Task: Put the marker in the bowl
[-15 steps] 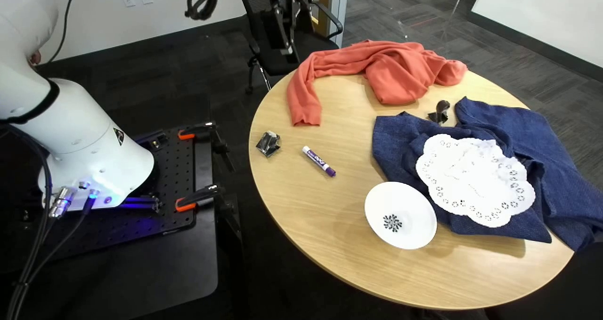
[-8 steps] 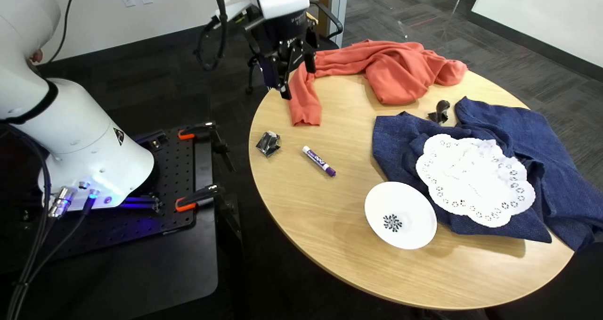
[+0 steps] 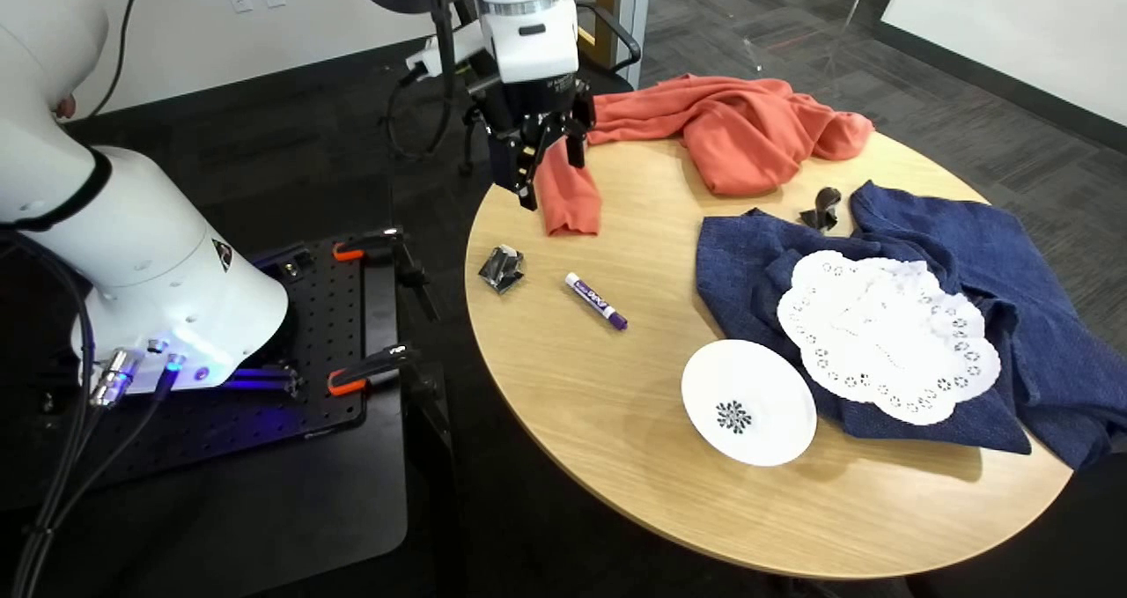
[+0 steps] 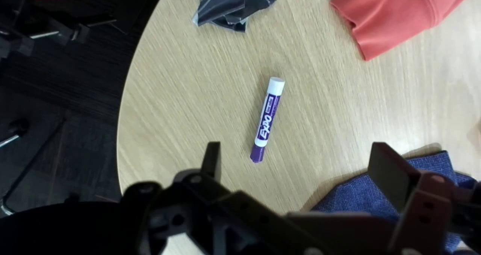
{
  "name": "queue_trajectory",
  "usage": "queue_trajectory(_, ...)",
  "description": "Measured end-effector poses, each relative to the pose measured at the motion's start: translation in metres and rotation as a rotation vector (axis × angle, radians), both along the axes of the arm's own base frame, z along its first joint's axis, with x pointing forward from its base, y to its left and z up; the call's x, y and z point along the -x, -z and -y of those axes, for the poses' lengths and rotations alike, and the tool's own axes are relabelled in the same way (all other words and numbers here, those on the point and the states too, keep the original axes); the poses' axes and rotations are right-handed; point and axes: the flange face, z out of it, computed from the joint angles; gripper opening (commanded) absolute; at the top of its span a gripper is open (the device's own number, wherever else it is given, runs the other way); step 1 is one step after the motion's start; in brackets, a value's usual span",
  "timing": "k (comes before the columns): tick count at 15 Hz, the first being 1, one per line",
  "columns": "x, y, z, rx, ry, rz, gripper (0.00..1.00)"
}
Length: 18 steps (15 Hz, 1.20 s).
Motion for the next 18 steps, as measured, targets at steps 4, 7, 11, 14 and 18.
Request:
queue_trajectory(4,0.0,0.001,0.005,0.013,0.01,0.0,1.0)
queue_trajectory(7,-0.001,0.009,0.021,0.013,0.047,-0.018,1.0)
queue_trajectory(11,-0.009,0.033,0.043,-0.005,0.097,-0.047,1.0)
queue_trajectory(14,-0.02,0.054,0.058,-0.023,0.13,-0.034,1.0)
queue_trajectory(18,-0.032,0.084,0.063,-0.053,0.148,-0.034,1.0)
